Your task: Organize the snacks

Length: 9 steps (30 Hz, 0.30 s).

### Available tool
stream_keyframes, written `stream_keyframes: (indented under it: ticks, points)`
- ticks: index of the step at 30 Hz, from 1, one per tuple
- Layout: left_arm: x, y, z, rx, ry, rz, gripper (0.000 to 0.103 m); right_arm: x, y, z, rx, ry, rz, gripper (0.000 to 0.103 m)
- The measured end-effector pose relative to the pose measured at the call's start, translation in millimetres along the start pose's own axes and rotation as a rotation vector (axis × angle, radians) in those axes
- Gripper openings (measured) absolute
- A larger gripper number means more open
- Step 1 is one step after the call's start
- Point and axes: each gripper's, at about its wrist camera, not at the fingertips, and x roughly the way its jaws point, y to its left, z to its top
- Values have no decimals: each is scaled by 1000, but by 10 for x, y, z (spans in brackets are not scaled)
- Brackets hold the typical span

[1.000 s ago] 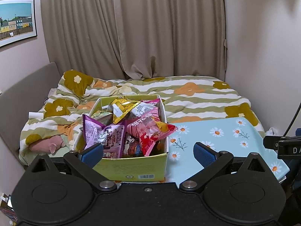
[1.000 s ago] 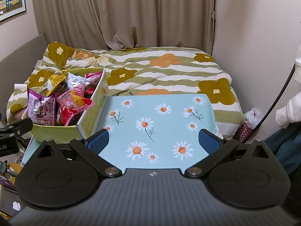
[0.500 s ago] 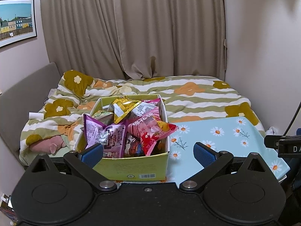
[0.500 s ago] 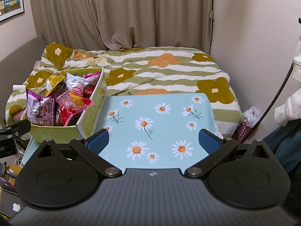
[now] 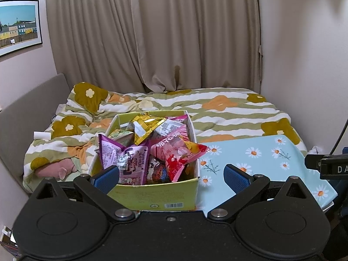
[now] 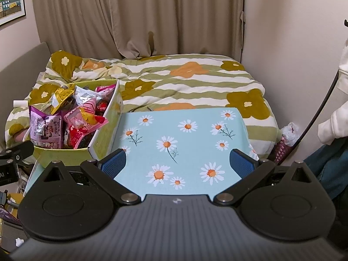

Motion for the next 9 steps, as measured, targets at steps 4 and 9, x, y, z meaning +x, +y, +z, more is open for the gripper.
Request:
stream_keyframes:
  ticks: [4,9]
  points:
    - [36,48,-4,2,3,3,103,2,0,1,0,0,0,103]
    - [72,145,6,-11,-1,-12,103,26,56,21,0,4,-3,103]
